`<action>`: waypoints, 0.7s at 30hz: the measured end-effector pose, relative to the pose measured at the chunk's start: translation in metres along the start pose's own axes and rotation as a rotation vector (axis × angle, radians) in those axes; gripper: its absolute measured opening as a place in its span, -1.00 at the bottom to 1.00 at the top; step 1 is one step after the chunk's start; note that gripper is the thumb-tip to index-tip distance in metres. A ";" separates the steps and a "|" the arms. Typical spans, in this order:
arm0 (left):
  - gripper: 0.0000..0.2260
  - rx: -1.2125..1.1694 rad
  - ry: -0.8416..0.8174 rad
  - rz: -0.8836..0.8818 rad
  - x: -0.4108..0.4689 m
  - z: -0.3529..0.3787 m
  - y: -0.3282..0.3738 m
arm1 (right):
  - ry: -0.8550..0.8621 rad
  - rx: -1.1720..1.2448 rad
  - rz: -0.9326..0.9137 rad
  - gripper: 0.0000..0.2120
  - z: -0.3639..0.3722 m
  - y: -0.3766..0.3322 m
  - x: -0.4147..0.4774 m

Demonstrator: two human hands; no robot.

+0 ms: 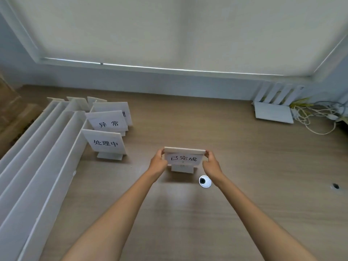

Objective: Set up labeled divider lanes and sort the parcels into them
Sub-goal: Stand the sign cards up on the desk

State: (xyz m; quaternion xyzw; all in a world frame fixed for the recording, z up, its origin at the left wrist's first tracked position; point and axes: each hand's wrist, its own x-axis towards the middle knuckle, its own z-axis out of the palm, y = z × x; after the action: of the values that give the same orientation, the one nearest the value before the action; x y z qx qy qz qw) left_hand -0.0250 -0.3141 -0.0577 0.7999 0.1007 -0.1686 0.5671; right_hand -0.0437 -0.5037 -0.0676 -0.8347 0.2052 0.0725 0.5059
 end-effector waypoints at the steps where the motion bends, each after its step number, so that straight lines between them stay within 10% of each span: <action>1: -0.46 0.004 -0.005 -0.003 0.004 0.002 -0.004 | -0.009 -0.012 0.002 -0.48 0.002 0.004 0.003; 11: -0.42 0.042 0.031 -0.009 0.015 -0.010 -0.012 | 0.162 -0.061 -0.021 -0.45 0.003 0.008 0.005; 16: -0.58 0.055 0.151 0.045 0.007 -0.055 -0.016 | 0.370 -0.199 -0.284 -0.56 0.006 -0.023 -0.001; 21: -0.72 0.046 0.257 0.024 0.001 -0.115 -0.040 | 0.231 -0.270 -0.512 -0.69 0.061 -0.087 0.001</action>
State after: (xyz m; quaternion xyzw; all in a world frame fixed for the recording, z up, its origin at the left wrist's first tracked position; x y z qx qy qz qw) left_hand -0.0203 -0.1922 -0.0581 0.8289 0.1590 -0.0600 0.5330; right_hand -0.0008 -0.4154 -0.0263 -0.9217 0.0331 -0.1258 0.3655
